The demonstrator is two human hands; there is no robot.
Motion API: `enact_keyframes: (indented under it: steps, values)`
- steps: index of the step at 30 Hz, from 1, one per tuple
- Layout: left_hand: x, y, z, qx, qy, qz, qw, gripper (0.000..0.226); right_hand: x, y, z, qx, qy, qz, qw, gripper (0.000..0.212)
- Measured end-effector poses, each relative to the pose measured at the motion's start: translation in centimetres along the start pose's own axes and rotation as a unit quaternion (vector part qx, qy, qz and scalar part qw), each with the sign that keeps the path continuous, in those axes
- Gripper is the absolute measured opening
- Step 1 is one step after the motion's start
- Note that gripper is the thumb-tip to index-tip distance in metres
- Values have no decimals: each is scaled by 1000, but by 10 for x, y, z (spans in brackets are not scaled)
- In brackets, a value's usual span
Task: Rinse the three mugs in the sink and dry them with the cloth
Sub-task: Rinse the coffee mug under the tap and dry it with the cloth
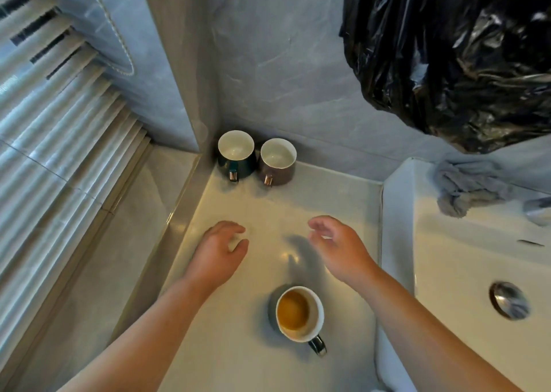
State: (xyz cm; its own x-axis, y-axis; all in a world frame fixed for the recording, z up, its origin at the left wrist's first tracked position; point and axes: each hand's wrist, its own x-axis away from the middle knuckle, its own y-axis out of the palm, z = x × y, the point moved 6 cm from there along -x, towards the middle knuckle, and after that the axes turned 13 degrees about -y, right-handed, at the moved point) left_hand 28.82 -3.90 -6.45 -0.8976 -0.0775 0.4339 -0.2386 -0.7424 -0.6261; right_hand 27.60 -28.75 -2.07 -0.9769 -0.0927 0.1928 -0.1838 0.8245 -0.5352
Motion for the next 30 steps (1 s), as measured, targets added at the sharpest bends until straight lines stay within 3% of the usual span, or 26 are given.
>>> enact_keyframes:
  steps: [5,14,18,21,24,30]
  values:
    - [71,29,-16,73,-77,-112,988,16,72,-9,21,-3,45,-6,999,20]
    - [126,70,-17,236,-198,-175,935,28,120,18,41,15,83,-96,992,48]
    - [117,76,-17,276,-241,-185,912,38,119,33,37,-35,130,-99,986,40]
    - [110,77,-17,303,-248,-190,900,33,124,43,36,-127,168,-80,974,26]
    - [106,76,-20,306,-239,-183,903,24,123,45,36,-154,161,-59,973,27]
    - [126,56,9,328,-191,-166,910,47,132,15,9,-197,81,-9,977,21]
